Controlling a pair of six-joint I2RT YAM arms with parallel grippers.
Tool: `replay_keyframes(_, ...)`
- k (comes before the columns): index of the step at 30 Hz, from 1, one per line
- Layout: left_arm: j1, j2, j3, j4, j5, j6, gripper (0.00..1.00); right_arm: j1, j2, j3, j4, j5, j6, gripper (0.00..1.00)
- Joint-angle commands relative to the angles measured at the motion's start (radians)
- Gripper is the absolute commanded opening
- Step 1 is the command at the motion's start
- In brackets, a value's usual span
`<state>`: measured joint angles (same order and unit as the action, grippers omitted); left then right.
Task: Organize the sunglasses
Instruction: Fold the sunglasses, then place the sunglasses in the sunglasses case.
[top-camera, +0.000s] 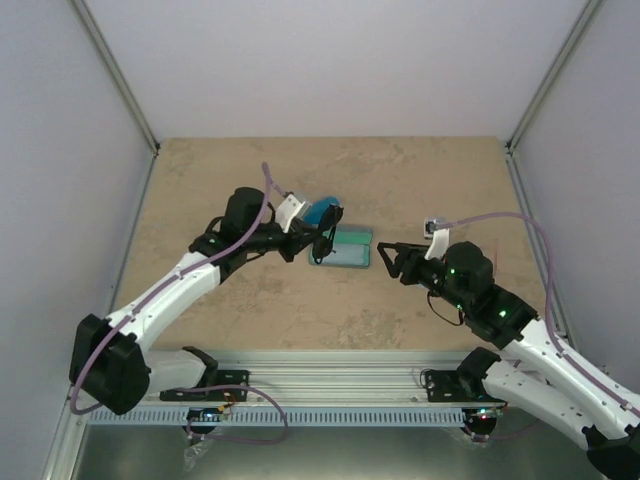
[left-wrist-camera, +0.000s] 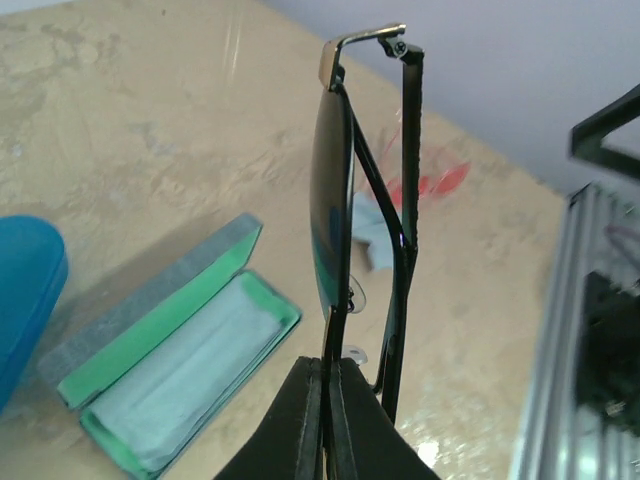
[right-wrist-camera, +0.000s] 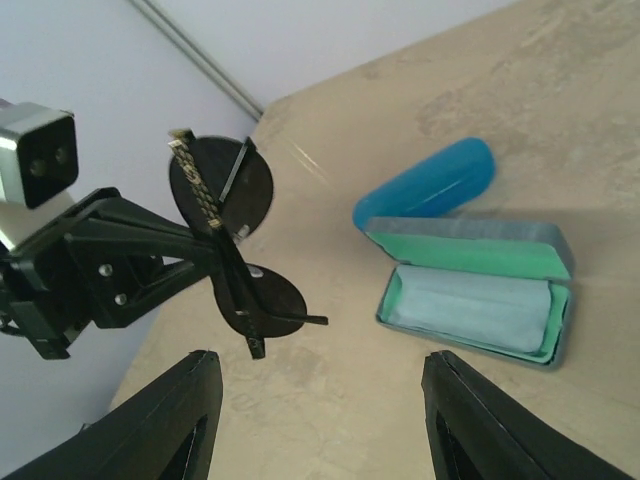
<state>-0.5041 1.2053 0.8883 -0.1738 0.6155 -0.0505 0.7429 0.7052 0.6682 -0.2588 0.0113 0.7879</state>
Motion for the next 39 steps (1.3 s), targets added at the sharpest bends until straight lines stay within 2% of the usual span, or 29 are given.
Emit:
replay_keyframes(1, -0.032, 0.057, 0.03, -0.043, -0.097, 0.222, 0.0, 0.001, 0.02, -0.022, -0.012, 0.063, 0.038, 0.56)
replay_keyframes(10, -0.057, 0.15, 0.054, 0.014, -0.147, 0.408, 0.0, 0.001, 0.181, -0.055, 0.022, 0.068, 0.043, 0.49)
replay_keyframes(20, -0.068, 0.255, 0.082, 0.044, -0.161, 0.562, 0.0, 0.001, 0.46, 0.013, 0.187, 0.009, 0.022, 0.45)
replay_keyframes(30, -0.078, 0.328, 0.088, 0.063, -0.207, 0.588, 0.0, 0.001, 0.651, 0.112, 0.28, -0.002, 0.037, 0.41)
replay_keyframes(39, -0.111, 0.358, 0.104, 0.04, -0.311, 0.641, 0.0, 0.001, 0.726, 0.112, 0.313, 0.04, 0.071, 0.39)
